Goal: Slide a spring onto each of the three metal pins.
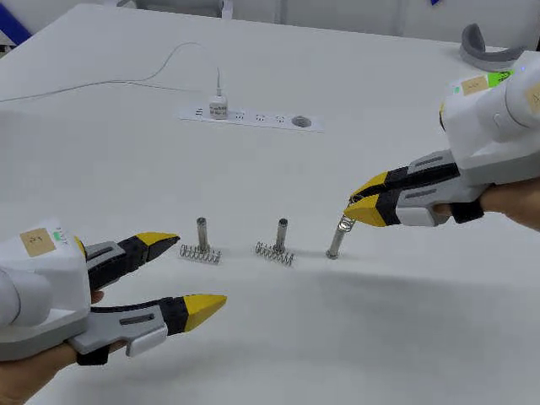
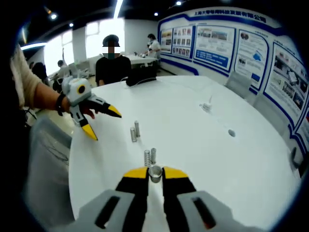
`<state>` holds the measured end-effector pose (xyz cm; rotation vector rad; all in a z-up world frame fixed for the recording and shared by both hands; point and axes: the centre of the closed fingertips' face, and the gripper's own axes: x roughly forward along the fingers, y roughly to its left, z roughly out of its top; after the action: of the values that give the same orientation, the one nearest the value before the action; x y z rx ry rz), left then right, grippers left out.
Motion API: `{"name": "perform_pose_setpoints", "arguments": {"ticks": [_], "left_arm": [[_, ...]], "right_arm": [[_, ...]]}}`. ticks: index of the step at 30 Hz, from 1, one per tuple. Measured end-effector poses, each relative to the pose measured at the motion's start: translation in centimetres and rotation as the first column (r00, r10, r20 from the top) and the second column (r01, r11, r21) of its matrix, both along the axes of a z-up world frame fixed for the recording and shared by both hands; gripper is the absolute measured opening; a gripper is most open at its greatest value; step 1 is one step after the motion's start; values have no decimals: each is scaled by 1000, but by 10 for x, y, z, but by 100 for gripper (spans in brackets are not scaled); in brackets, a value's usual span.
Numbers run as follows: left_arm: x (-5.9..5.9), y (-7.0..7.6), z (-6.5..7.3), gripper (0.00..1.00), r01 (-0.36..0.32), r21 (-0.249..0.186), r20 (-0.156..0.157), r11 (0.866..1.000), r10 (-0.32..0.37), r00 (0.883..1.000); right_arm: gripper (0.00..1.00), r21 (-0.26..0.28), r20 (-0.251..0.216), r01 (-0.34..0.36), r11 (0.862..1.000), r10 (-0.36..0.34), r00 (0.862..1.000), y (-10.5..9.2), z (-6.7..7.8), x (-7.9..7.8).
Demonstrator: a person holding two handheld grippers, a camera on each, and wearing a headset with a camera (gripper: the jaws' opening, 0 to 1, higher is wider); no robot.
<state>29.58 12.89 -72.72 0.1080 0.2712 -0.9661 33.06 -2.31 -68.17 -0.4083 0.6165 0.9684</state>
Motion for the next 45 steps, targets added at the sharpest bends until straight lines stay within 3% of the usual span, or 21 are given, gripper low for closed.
{"name": "perform_pose_setpoints", "arguments": {"ticks": [26, 45], "left_arm": [[2, 13, -4, 66, -43, -9, -18, 999, 43, 999], [4, 12, -7, 64, -42, -9, -26, 999, 42, 999]], "right_arm": [[12, -8, 1, 73, 997, -73, 997, -10, -22, 24], [12, -17, -23, 84, 996, -85, 996, -11, -39, 25]]}}
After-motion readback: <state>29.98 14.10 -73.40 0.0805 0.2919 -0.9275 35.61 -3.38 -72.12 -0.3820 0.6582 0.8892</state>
